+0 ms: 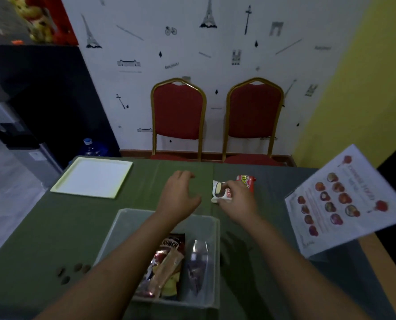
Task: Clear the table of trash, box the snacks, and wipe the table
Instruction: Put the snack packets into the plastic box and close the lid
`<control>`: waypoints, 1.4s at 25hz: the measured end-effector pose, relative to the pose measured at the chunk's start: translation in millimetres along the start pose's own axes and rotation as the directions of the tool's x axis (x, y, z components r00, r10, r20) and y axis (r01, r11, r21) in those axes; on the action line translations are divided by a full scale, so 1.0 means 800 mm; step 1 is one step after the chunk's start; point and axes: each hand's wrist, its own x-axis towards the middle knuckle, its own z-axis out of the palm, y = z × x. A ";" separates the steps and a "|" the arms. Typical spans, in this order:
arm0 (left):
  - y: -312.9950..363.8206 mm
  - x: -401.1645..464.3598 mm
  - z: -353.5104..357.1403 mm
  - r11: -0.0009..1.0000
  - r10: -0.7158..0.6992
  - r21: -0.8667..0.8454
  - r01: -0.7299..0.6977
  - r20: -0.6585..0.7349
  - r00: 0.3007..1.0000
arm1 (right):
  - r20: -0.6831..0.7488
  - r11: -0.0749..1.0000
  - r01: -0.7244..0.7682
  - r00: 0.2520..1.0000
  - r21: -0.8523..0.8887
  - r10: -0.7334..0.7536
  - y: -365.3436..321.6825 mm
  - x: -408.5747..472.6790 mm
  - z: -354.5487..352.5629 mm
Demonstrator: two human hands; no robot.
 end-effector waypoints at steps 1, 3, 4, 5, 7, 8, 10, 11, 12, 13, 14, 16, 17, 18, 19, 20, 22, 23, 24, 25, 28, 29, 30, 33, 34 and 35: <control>0.000 0.022 0.013 1.000 0.018 0.013 -0.018 0.029 0.999 | -0.039 0.998 -0.063 0.997 0.008 0.063 0.015 0.019 -0.001; 0.000 0.059 0.039 0.998 0.035 0.039 -0.039 0.098 0.995 | -0.080 0.979 -0.203 0.976 0.004 0.202 0.038 0.046 -0.001; 0.000 0.077 0.053 0.998 0.040 0.048 -0.048 0.147 0.988 | -0.077 0.964 -0.266 0.962 -0.015 0.264 0.051 0.058 0.001; -0.001 0.099 0.073 0.997 0.048 0.055 -0.060 0.207 0.977 | -0.061 0.944 -0.328 0.944 -0.032 0.325 0.066 0.071 0.003; -0.004 0.129 0.106 0.994 0.055 0.072 -0.083 0.324 0.944 | -0.030 0.907 -0.419 0.908 -0.035 0.418 0.090 0.089 0.009; -0.005 0.139 0.122 0.992 0.055 0.082 -0.092 0.375 0.925 | -0.019 0.891 -0.454 0.891 -0.026 0.454 0.101 0.096 0.012; -0.011 0.157 0.152 0.988 0.059 0.100 -0.120 0.473 0.879 | 0.010 0.859 -0.511 0.859 0.005 0.511 0.120 0.110 0.023; -0.013 0.163 0.164 0.986 0.058 0.106 -0.131 0.516 0.854 | 0.028 0.840 -0.542 0.840 0.023 0.542 0.125 0.117 0.029; -0.015 0.167 0.176 0.983 0.061 0.109 -0.145 0.555 0.830 | 0.036 0.821 -0.568 0.823 0.054 0.567 0.131 0.124 0.037; -0.016 0.170 0.186 0.981 0.069 0.106 -0.160 0.584 0.809 | 0.033 0.799 -0.595 0.803 0.083 0.595 0.134 0.131 0.043; -0.017 0.171 0.192 0.978 0.081 0.103 -0.179 0.608 0.790 | 0.020 0.785 -0.610 0.790 0.108 0.612 0.136 0.136 0.049; -0.023 0.174 0.207 0.966 0.121 0.099 -0.239 0.645 0.755 | -0.012 0.760 -0.640 0.764 0.113 0.645 0.140 0.146 0.057; -0.027 0.174 0.214 0.958 0.143 0.098 -0.269 0.651 0.746 | -0.026 0.744 -0.660 0.746 0.106 0.665 0.143 0.149 0.061; -0.029 0.175 0.218 0.952 0.163 0.095 -0.290 0.645 0.746 | -0.041 0.734 -0.671 0.735 0.103 0.677 0.143 0.151 0.061; -0.033 0.177 0.225 0.950 0.181 0.086 -0.300 0.633 0.753 | -0.053 0.717 -0.690 0.716 0.097 0.696 0.146 0.154 0.066; -0.035 0.177 0.229 0.949 0.194 0.081 -0.305 0.614 0.765 | -0.064 0.708 -0.699 0.705 0.106 0.706 0.149 0.155 0.069; -0.036 0.178 0.230 0.944 0.206 0.095 -0.316 0.580 0.789 | -0.067 0.674 -0.725 0.672 0.144 0.738 0.150 0.155 0.072; -0.036 0.180 0.231 0.943 0.207 0.100 -0.316 0.566 0.798 | -0.062 0.654 -0.737 0.654 0.170 0.754 0.149 0.157 0.072; -0.036 0.178 0.229 0.949 0.199 0.098 -0.300 0.552 0.810 | -0.047 0.642 -0.740 0.647 0.201 0.761 0.149 0.156 0.073; -0.037 0.179 0.227 0.955 0.188 0.092 -0.281 0.543 0.818 | -0.016 0.618 -0.748 0.634 0.242 0.773 0.149 0.154 0.071; -0.037 0.174 0.214 0.966 0.163 0.086 -0.245 0.533 0.830 | 0.105 0.514 -0.760 0.594 0.399 0.797 0.144 0.139 0.060; -0.037 0.176 0.211 0.969 0.154 0.085 -0.234 0.534 0.831 | 0.145 0.466 -0.768 0.573 0.439 0.807 0.144 0.135 0.055; -0.037 0.171 0.201 0.971 0.146 0.088 -0.223 0.520 0.841 | 0.183 0.431 -0.761 0.570 0.484 0.801 0.137 0.126 0.047; -0.033 0.150 0.150 0.972 0.157 0.090 -0.215 0.427 0.890 | 0.232 0.436 -0.717 0.628 0.544 0.743 0.098 0.095 0.022; -0.031 0.143 0.134 0.973 0.159 0.092 -0.212 0.396 0.904 | 0.227 0.456 -0.692 0.657 0.559 0.719 0.085 0.089 0.016; -0.031 0.137 0.119 0.973 0.162 0.094 -0.209 0.366 0.916 | 0.223 0.473 -0.667 0.684 0.575 0.694 0.073 0.082 0.010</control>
